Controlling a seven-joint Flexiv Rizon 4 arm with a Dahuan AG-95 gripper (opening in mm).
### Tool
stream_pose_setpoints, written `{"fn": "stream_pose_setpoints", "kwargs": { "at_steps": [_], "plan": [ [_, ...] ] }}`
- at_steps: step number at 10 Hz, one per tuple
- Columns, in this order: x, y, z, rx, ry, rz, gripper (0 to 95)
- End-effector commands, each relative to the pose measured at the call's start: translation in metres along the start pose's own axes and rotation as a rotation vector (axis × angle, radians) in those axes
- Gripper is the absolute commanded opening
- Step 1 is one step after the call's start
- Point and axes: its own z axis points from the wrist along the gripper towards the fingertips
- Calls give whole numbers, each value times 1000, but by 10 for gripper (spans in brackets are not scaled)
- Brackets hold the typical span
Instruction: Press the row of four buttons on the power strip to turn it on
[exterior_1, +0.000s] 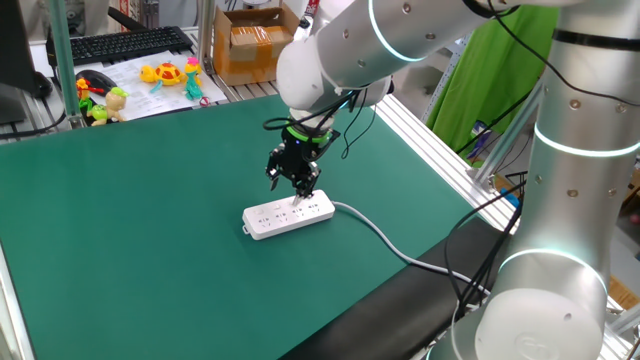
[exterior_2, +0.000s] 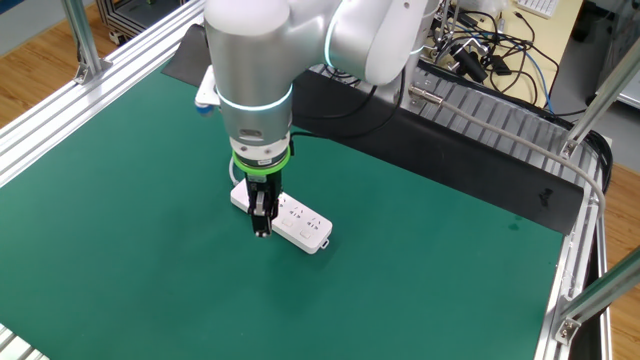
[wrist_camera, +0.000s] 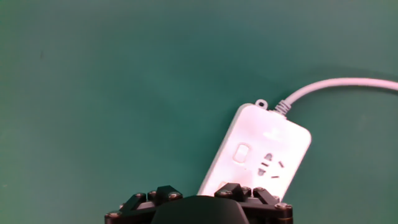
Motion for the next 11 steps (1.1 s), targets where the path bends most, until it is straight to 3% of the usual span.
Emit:
{"fn": "stream_pose_setpoints", "kwargs": {
  "at_steps": [1, 5, 8, 11],
  "plan": [
    [1, 2, 2, -1, -7, -2, 570],
    [1, 5, -1, 0, -10, -11, 570],
    [2, 9, 6, 0, -19, -12, 570],
    [-3, 10, 3, 2, -3, -13, 570]
  ]
}}
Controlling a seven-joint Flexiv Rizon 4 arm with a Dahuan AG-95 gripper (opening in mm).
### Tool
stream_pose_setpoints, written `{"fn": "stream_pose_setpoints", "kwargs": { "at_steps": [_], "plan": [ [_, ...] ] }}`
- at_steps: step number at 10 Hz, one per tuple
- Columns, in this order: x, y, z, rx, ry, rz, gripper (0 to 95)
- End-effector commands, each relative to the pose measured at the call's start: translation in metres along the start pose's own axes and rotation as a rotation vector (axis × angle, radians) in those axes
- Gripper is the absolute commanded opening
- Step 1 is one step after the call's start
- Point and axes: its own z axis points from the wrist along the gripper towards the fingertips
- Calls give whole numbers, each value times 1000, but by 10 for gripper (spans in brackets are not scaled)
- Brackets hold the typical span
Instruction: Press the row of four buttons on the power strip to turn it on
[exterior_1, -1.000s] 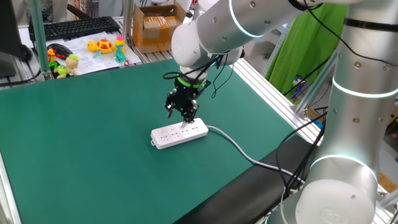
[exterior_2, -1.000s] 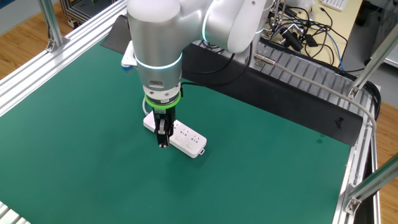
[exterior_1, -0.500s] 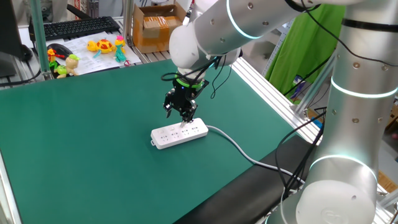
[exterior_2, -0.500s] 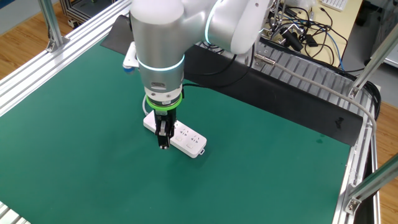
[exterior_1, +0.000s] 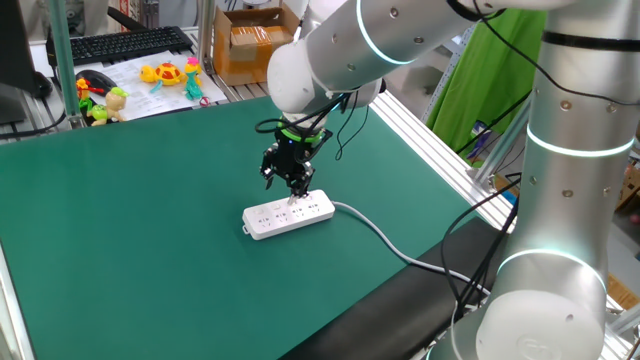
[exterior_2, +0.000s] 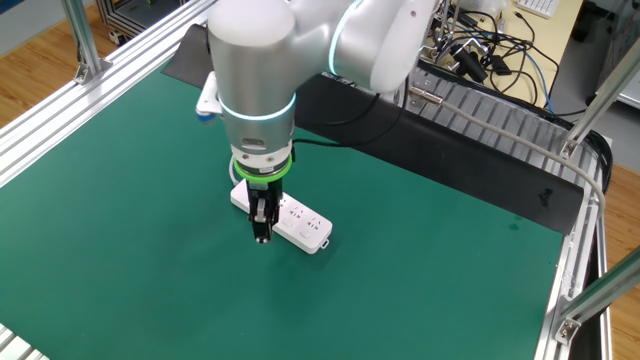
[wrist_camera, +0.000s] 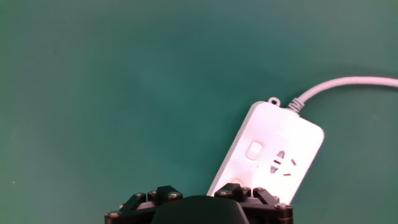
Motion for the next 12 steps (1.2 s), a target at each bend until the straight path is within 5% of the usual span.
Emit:
{"fn": "stream_pose_setpoints", "kwargs": {
  "at_steps": [1, 4, 12],
  "plan": [
    [-1, 3, 4, -11, 1, 3, 570],
    [4, 2, -1, 39, 20, -7, 570],
    [22, 5, -3, 22, 33, 44, 570]
  ]
}}
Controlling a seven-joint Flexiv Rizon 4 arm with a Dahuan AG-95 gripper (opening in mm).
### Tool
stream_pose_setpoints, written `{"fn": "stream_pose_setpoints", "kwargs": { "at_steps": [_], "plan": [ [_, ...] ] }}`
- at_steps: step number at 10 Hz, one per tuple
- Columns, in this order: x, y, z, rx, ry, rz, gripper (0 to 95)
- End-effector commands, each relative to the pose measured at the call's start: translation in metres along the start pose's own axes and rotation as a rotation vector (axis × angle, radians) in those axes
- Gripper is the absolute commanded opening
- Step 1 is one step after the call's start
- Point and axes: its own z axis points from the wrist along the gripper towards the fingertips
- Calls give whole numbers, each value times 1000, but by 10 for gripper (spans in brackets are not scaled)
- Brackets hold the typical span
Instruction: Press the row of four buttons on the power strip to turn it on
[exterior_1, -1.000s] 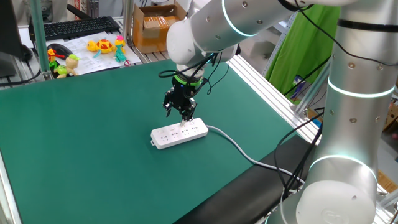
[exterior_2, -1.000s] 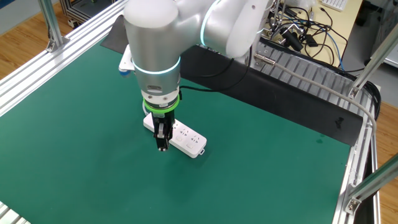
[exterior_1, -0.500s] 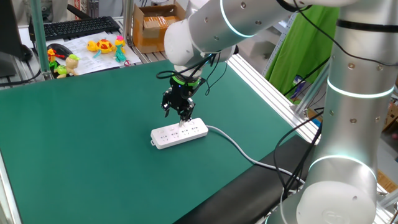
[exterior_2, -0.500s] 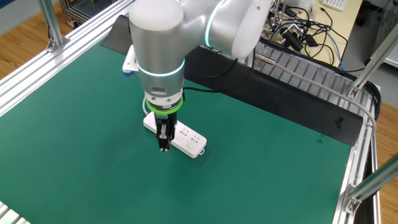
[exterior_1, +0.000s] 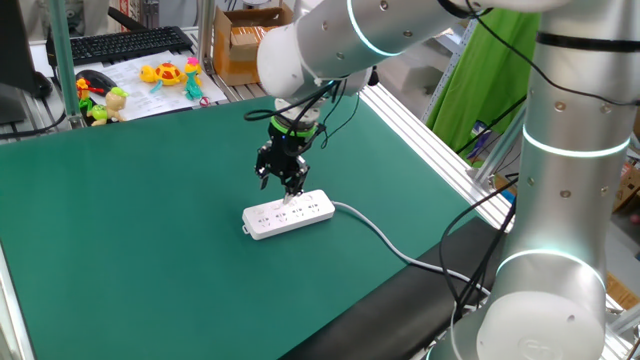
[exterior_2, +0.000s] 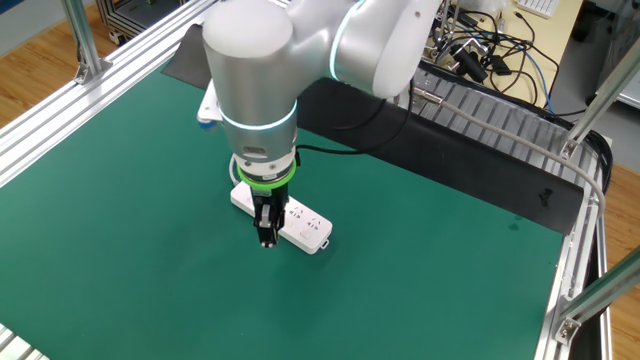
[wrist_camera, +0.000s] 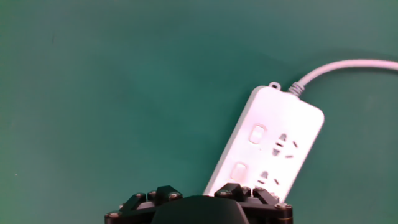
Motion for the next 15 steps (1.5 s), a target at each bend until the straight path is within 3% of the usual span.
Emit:
{"fn": "stream_pose_setpoints", "kwargs": {
  "at_steps": [1, 5, 15],
  "plan": [
    [2, 1, 3, 0, -1, 5, 570],
    [12, 3, 8, -1, -5, 19, 570],
    [22, 9, 10, -21, -14, 12, 570]
  ]
}}
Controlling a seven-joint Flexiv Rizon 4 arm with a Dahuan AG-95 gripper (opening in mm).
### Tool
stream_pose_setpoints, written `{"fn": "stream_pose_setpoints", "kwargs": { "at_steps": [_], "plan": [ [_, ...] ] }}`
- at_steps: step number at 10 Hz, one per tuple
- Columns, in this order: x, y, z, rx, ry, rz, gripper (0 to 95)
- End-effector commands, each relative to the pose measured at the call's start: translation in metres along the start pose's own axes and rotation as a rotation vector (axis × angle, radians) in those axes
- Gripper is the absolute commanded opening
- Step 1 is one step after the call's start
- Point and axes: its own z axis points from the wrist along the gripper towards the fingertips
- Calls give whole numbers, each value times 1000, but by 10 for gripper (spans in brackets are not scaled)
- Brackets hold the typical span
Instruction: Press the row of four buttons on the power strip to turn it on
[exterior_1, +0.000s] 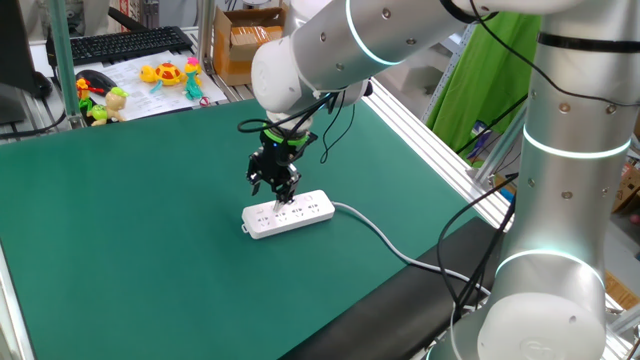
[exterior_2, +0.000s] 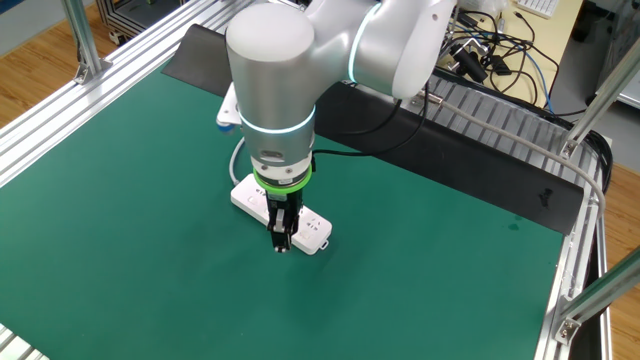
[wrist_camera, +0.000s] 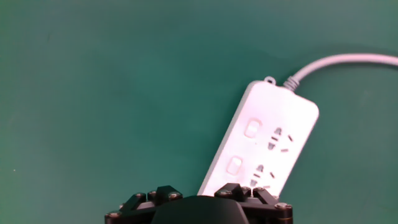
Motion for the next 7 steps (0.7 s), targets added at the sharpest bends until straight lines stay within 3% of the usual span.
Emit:
{"fn": "stream_pose_setpoints", "kwargs": {
  "at_steps": [1, 7],
  "plan": [
    [2, 2, -4, 0, 3, -2, 570],
    [-1, 6, -3, -6, 0, -16, 570]
  ]
}}
